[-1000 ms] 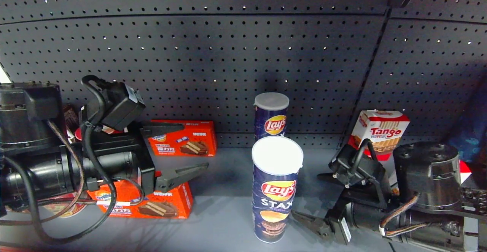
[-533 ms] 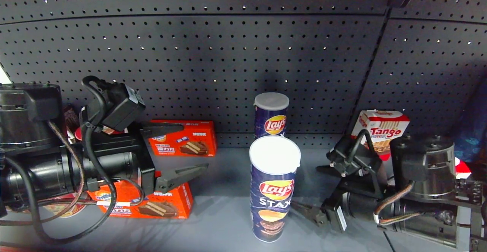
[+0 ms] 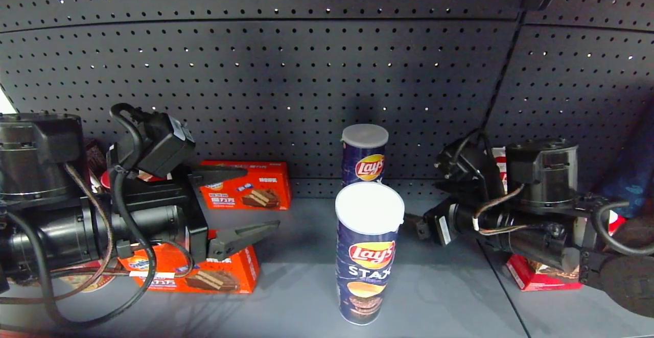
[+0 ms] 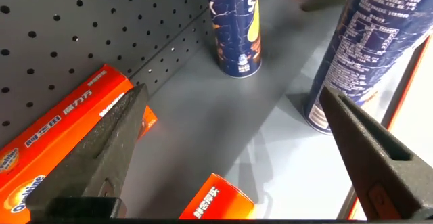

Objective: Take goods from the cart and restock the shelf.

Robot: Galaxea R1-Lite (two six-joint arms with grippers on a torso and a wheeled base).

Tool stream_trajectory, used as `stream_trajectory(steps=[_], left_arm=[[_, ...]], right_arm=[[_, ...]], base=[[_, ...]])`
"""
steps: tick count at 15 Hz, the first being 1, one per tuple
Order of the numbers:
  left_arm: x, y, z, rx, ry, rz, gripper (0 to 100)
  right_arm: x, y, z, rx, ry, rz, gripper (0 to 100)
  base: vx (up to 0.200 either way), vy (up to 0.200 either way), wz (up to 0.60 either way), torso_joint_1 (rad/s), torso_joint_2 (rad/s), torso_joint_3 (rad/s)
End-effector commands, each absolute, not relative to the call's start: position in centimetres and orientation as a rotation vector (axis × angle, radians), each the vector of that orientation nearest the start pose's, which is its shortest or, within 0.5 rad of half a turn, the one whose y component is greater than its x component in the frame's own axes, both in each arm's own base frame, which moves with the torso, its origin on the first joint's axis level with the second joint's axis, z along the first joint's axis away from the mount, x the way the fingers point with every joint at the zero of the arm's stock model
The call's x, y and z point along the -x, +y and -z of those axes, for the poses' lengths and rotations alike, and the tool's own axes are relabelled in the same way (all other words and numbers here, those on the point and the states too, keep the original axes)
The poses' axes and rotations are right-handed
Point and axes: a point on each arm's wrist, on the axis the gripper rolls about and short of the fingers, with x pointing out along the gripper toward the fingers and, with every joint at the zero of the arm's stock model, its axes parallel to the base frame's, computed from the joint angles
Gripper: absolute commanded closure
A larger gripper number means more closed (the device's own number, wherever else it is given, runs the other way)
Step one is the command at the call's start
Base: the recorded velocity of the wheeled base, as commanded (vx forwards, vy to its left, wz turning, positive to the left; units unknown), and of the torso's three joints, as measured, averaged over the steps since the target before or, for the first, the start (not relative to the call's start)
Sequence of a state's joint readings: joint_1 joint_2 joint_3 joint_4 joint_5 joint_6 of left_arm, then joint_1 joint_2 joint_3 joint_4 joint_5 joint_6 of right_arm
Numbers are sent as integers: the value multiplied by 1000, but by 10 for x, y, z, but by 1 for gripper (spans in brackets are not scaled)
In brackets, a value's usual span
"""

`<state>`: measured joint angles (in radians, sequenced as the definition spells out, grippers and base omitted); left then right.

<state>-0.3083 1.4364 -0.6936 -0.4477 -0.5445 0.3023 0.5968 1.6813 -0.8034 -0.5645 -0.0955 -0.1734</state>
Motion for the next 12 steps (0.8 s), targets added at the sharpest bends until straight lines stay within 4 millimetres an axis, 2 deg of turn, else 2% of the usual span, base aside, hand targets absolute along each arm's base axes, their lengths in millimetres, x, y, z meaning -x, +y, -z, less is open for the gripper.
stream_trajectory(steps=[1,6,12], left_arm=[[-220,-82,-206,-246,170,885,0],[-221,-83,-207,-245,167,884,0],[-220,-82,-206,-244,172,883,0]], right_arm=[[-264,169,-175,280,270,-490,0],[-290,171,-175,271,257,-439,0],[-295,181,-169,277,268,-463,0]], base=[[0,0,0,0,0,0],[0,0,0,0,0,0],[0,0,0,0,0,0]])
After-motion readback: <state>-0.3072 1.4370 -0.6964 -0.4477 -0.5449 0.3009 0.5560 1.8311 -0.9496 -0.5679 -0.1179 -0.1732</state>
